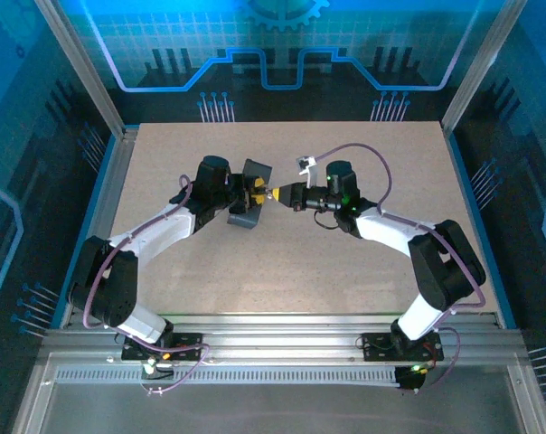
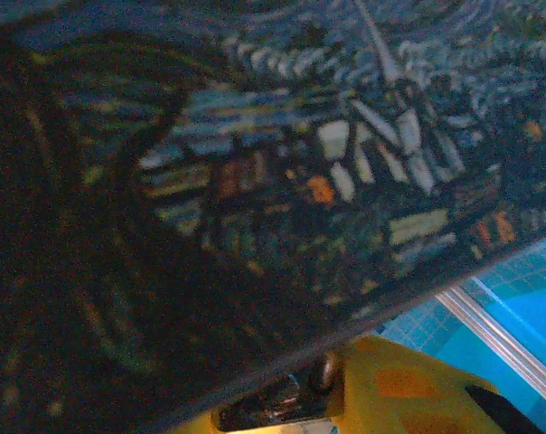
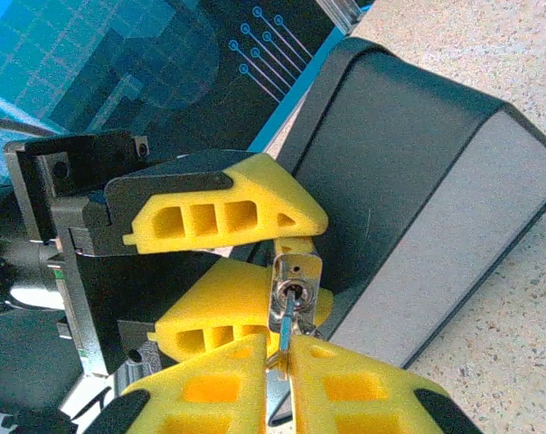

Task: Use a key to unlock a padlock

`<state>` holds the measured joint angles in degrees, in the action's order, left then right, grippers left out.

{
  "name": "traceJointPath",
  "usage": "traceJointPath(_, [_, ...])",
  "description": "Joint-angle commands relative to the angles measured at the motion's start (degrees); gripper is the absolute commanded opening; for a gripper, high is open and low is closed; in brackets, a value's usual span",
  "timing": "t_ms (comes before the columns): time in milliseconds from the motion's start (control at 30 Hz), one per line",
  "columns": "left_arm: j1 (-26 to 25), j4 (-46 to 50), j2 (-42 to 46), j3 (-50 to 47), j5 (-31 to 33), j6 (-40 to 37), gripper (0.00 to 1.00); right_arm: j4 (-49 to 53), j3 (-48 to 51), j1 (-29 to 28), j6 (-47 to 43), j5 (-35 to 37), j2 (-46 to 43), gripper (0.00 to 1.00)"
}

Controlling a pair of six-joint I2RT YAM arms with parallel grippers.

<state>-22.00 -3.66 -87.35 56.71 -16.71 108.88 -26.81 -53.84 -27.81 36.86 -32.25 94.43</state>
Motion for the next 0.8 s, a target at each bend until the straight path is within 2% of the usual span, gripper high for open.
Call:
traceJointPath(0, [-1.4,-6.1,3.4,1.0,-5.1,-1.8,0.01,3.4,-1.4,-2.6,-2.0,-4.0,1.9,0.14])
traceJointPath(233, [-1.2,-5.8,3.4,1.1,-5.3,-2.0,0.01,4.5,-2.4,-2.6,-3.4,-4.9,2.2,0.06])
traceJointPath(367, [-1.1,-4.1,3.5,1.7,-6.1,-3.0,0.01,8.8,-3.8,-2.6,-9.1,-5.8,1.5,0.02])
traceJointPath(500, [-0.7,-2.3,4.7,1.4,-5.8,-4.6,0.01,15.7,-5.6,-2.6,-15.5,-6.1,0.4,0.01])
traceJointPath(767, [-0.3,0.0,4.3,3.1,-6.0,-6.5,0.01,17.3,-6.2,-3.6,-19.1,-5.1,0.3,0.0])
